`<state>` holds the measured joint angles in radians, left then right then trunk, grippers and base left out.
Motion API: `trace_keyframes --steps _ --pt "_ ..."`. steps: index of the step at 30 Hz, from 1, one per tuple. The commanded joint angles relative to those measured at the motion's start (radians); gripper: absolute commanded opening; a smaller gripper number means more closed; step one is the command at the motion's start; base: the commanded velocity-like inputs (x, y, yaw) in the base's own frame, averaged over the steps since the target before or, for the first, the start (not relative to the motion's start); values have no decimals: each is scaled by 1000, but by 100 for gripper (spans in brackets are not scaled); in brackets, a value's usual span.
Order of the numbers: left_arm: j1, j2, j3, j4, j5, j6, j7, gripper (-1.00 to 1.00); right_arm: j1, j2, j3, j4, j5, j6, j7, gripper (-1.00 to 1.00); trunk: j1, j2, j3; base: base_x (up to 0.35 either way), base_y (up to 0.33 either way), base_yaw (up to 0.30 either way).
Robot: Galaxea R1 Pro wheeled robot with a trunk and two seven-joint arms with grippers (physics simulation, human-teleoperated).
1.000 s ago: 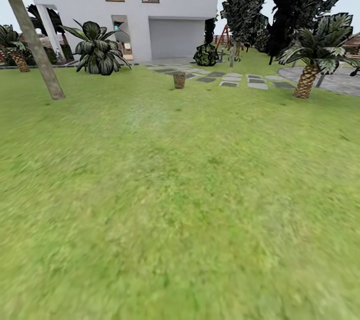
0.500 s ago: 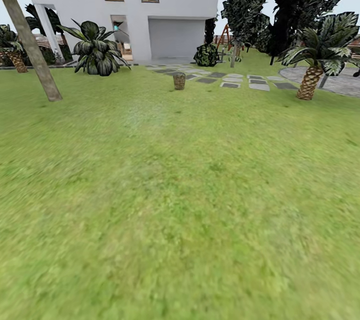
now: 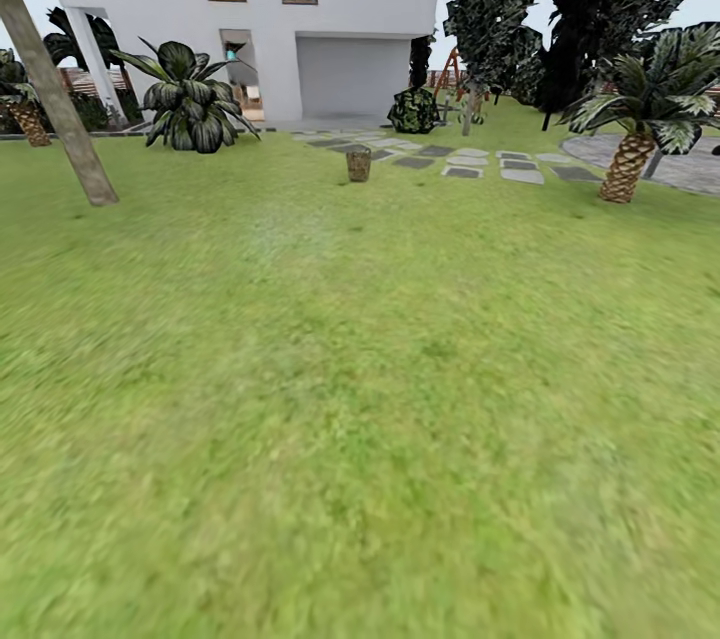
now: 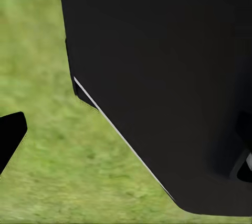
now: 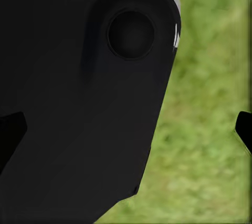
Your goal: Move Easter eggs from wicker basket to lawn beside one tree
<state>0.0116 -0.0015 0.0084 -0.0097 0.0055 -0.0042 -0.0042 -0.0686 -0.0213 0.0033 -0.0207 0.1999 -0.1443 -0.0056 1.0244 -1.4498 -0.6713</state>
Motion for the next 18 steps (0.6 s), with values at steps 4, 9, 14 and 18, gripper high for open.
trace_keyframes --steps 4,9,14,18 --pt "1 1 1 -1 1 0 0 100 0 0 0 1 6 -3 -1 100 1 0 -1 340 0 0" --pt "0 1 1 -1 1 0 0 100 0 0 0 1 6 -3 -1 100 1 0 -1 340 0 0" --pt "0 1 1 -1 1 0 0 100 0 0 0 1 6 -3 -1 100 1 0 -1 340 0 0" --pt "0 2 1 -1 1 0 0 100 0 0 0 1 6 -3 -1 100 1 0 -1 340 0 0"
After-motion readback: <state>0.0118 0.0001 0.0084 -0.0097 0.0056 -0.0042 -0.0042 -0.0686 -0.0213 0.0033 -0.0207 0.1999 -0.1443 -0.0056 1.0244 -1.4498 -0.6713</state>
